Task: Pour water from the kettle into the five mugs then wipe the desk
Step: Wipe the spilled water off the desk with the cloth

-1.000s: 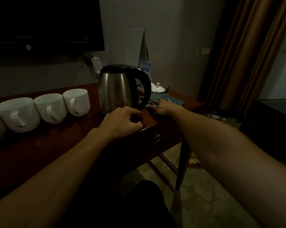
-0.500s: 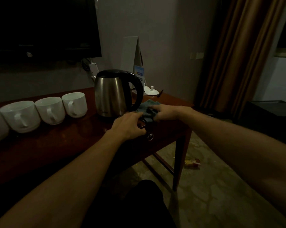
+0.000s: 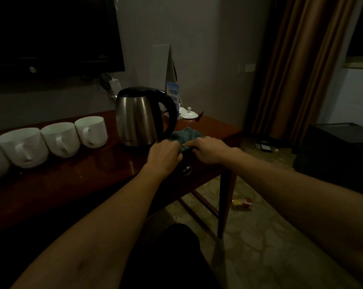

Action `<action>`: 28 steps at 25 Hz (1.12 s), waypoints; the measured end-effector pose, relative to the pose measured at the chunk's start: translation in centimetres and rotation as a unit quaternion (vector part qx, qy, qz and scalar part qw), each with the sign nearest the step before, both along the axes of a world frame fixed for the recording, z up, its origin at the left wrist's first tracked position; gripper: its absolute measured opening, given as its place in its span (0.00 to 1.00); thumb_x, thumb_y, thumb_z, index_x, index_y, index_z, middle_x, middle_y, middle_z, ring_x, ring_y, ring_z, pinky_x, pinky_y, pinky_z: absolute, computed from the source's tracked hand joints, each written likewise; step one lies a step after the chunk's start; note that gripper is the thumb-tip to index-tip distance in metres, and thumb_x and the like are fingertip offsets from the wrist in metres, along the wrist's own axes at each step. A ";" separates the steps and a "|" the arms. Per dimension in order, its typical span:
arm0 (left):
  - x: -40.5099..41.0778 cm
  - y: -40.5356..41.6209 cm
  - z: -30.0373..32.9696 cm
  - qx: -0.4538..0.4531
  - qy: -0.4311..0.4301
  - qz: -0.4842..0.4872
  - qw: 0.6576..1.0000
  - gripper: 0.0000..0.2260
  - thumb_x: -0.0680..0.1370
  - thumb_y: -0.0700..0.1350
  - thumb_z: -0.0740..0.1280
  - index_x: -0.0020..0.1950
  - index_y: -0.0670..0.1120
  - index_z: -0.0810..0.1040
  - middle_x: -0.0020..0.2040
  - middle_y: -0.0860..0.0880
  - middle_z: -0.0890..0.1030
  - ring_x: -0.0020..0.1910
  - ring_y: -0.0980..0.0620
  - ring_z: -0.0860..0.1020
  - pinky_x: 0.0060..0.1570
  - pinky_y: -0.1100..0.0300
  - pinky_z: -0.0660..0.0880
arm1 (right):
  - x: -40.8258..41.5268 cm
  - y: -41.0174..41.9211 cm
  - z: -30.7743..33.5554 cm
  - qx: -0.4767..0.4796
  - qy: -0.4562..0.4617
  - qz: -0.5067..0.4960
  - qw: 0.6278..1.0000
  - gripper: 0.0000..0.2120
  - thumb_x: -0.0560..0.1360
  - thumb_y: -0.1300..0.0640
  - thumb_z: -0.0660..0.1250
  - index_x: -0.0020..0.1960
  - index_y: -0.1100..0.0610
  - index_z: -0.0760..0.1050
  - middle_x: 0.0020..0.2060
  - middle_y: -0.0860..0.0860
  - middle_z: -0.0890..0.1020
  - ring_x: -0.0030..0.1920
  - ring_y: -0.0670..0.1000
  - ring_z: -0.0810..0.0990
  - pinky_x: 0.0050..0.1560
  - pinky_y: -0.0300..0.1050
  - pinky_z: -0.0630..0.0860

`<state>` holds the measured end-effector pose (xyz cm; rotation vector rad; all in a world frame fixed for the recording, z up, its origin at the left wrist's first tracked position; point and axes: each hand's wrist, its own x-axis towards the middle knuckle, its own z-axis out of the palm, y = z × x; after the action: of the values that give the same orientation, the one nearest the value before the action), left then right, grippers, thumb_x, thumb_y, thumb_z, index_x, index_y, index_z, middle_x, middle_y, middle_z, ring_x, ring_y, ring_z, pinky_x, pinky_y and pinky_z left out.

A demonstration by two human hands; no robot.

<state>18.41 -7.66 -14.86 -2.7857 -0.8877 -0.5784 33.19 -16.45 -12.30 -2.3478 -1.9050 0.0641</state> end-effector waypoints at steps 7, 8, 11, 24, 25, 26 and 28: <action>-8.1 0.8 1.7 -0.036 0.034 -0.024 0.998 0.11 0.78 0.50 0.65 0.57 0.51 0.81 0.48 0.47 0.82 0.46 0.46 0.80 0.43 0.53 0.76 | -7.9 -1.2 -1.2 0.036 0.033 0.027 0.998 0.20 0.81 0.54 0.57 0.71 0.43 0.70 0.53 0.53 0.80 0.48 0.53 0.78 0.44 0.54 0.77; -9.5 1.1 1.8 -0.037 0.037 -0.024 0.998 0.11 0.77 0.50 0.64 0.57 0.52 0.81 0.49 0.46 0.82 0.46 0.45 0.80 0.42 0.53 0.75 | -9.2 -0.9 -1.5 0.048 0.037 0.035 0.998 0.20 0.80 0.54 0.58 0.71 0.43 0.70 0.56 0.53 0.80 0.51 0.55 0.79 0.46 0.54 0.78; -13.6 1.6 1.8 -0.040 0.033 -0.009 0.999 0.12 0.77 0.51 0.64 0.59 0.53 0.81 0.50 0.47 0.82 0.47 0.45 0.80 0.43 0.53 0.76 | -12.6 0.2 -1.9 0.061 0.062 0.057 0.995 0.20 0.79 0.54 0.59 0.70 0.45 0.71 0.60 0.54 0.80 0.57 0.59 0.78 0.51 0.57 0.78; -30.0 4.5 -0.1 -0.066 -0.010 0.111 0.992 0.07 0.76 0.51 0.66 0.50 0.53 0.80 0.44 0.50 0.81 0.43 0.49 0.79 0.42 0.52 0.77 | -25.5 9.8 0.0 -0.024 0.155 0.201 0.967 0.20 0.80 0.52 0.61 0.71 0.51 0.74 0.69 0.57 0.74 0.65 0.56 0.74 0.67 0.52 0.70; -30.1 4.5 0.2 -0.076 -0.012 0.103 0.992 0.08 0.75 0.52 0.66 0.50 0.52 0.81 0.43 0.51 0.81 0.41 0.51 0.79 0.42 0.52 0.78 | -25.4 10.3 0.4 0.008 0.188 0.185 0.965 0.18 0.79 0.53 0.61 0.67 0.53 0.78 0.64 0.56 0.78 0.59 0.54 0.77 0.63 0.51 0.74; -30.1 4.4 0.5 -0.097 -0.021 0.099 0.990 0.09 0.74 0.54 0.66 0.48 0.52 0.82 0.41 0.52 0.81 0.39 0.53 0.79 0.42 0.52 0.78 | -25.2 11.0 0.6 0.047 0.197 0.165 0.965 0.16 0.79 0.53 0.60 0.64 0.54 0.79 0.60 0.56 0.79 0.55 0.53 0.78 0.60 0.52 0.76; -29.6 4.5 1.4 -0.148 -0.040 0.095 0.984 0.10 0.74 0.56 0.65 0.48 0.53 0.82 0.40 0.53 0.81 0.37 0.56 0.79 0.43 0.52 0.79 | -24.7 12.2 0.1 0.070 0.138 0.133 0.979 0.19 0.80 0.49 0.59 0.68 0.52 0.75 0.63 0.56 0.75 0.60 0.55 0.76 0.63 0.56 0.74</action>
<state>-11.15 -3.20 -13.50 -2.8998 -1.3410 -0.5731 8.46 -4.23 -12.21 -1.8721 -1.9950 0.2557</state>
